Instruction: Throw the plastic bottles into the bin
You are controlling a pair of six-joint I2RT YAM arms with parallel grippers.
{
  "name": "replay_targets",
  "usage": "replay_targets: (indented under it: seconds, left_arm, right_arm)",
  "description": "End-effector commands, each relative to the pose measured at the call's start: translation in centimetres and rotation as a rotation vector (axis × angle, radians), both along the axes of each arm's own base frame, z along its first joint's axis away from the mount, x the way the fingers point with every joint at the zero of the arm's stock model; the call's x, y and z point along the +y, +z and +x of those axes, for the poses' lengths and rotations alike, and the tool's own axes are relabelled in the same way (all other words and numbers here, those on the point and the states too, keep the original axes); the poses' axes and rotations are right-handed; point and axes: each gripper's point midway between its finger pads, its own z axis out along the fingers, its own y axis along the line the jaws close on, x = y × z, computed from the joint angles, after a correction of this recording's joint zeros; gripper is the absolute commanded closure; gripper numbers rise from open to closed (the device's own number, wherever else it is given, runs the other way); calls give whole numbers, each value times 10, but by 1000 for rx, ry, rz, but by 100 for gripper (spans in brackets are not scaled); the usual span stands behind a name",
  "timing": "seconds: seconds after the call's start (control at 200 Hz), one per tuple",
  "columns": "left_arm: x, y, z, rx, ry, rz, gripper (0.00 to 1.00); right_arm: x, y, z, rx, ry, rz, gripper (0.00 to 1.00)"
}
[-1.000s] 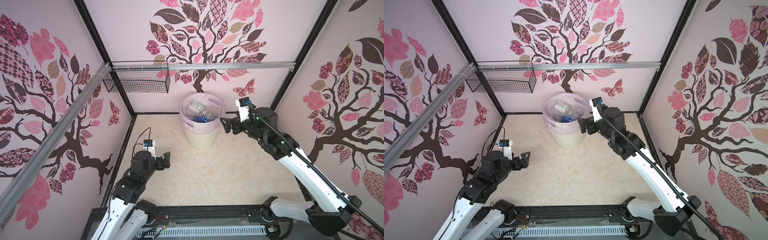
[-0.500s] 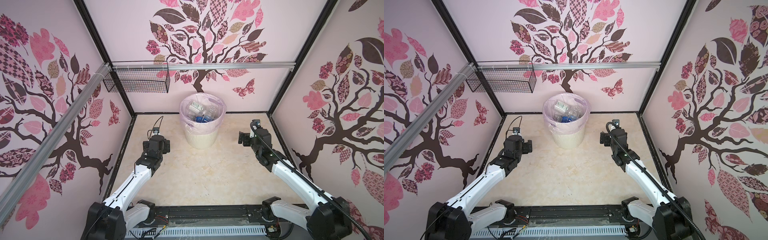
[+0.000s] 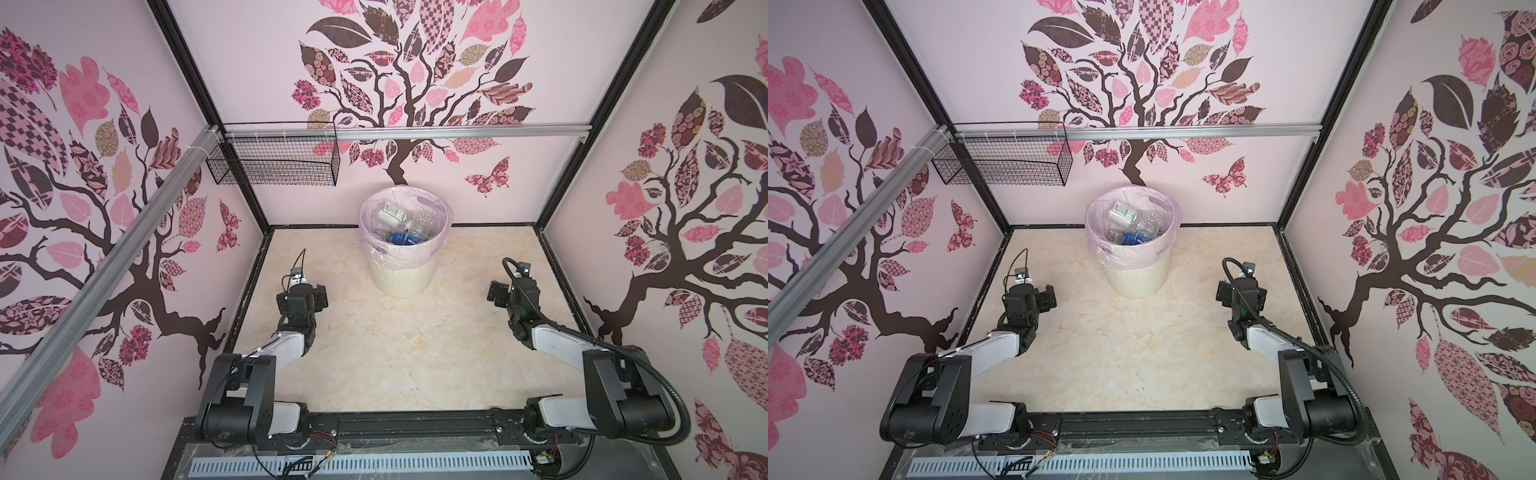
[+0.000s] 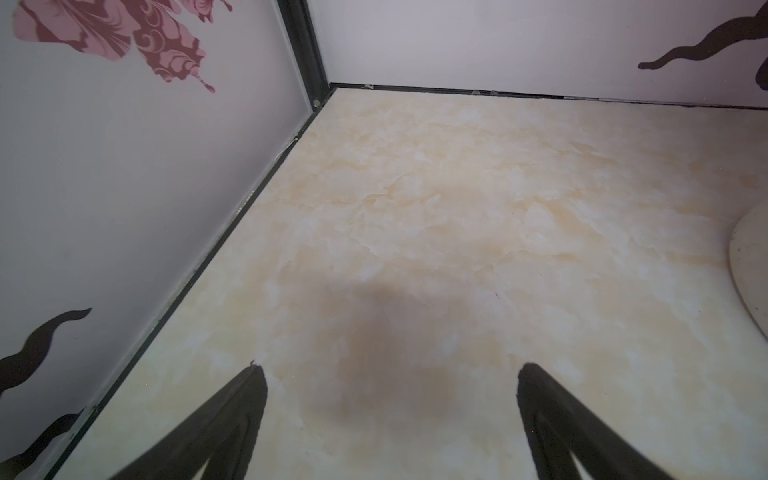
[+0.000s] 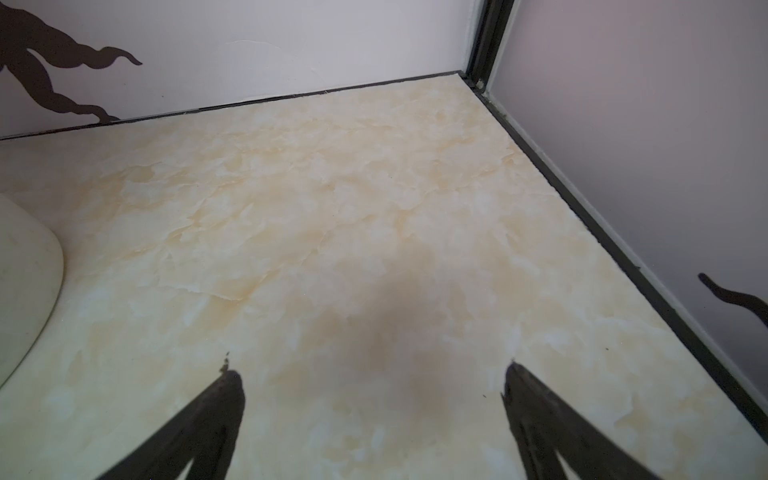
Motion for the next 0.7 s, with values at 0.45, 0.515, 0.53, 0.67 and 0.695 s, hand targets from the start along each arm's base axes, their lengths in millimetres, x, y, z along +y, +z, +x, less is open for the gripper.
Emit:
replay_targets:
  seconds: [0.45,0.515,0.53,0.67,0.695]
  left_arm:
    - [14,4,9,-202,27,-31,2]
    - [16,-1,8,-176,27,-43,2]
    - [16,0,9,-190,26,-40,2]
    - [17,0,8,-180,30,-45,2]
    - [17,1,8,-190,28,-42,2]
  right_arm:
    - [9,7,5,-226,117,2,0]
    - [9,8,6,-230,113,3,0]
    - [9,8,6,-235,112,3,0]
    - [8,10,5,-242,112,3,0]
    - [9,10,5,-244,113,2,0]
